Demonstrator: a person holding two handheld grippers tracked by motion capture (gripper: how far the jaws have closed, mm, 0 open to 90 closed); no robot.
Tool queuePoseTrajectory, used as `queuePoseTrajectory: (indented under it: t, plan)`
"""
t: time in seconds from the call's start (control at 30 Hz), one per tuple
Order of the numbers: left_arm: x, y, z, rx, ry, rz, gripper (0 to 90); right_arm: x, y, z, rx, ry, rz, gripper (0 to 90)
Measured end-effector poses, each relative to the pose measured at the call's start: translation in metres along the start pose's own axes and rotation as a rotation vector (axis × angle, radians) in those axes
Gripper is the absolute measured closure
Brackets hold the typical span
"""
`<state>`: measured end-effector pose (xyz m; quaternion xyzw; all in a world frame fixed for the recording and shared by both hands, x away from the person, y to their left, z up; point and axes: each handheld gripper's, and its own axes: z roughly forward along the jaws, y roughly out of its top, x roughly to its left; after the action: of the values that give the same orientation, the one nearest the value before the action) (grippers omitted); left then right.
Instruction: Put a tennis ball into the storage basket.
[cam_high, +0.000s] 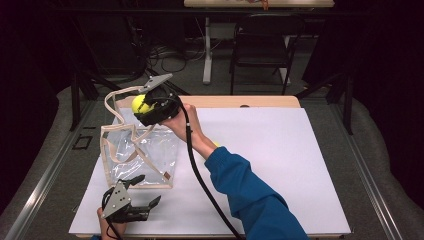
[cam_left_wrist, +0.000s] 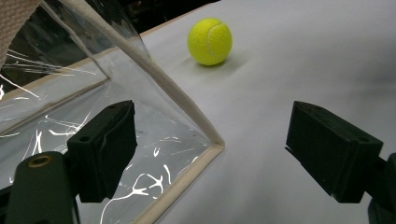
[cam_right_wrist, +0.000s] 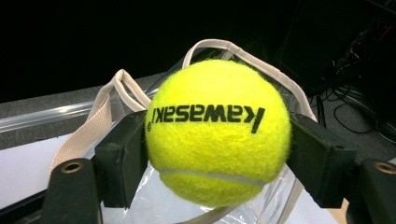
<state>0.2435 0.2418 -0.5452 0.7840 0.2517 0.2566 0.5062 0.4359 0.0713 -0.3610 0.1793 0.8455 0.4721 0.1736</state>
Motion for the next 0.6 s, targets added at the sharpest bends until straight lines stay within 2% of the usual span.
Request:
queuePoseTrajectory:
  t: [0.23,0.3,0.4,0.6]
  plan:
    - [0.0003,-0.0001,0.0006,0.001,-0.004,0.000,15.9,0.0010,0.0003,0.0053,0.032,0.007,0.004,25.1]
    - [-0.0002,0.0001,0.0006,0.001,-0.004,0.001,15.9,0.0028,0.0009,0.0080,0.065,0.009,-0.004,24.7]
    - [0.0001,0.0001,-0.0001,-0.001,-0.001,0.002,16.0,0.0025,0.0005,0.0078,0.063,0.012,0.001,24.3]
    - [0.0002,0.0000,-0.0001,-0.001,-0.003,0.001,15.9,0.0012,0.0021,-0.0003,0.050,0.034,0.009,15.4]
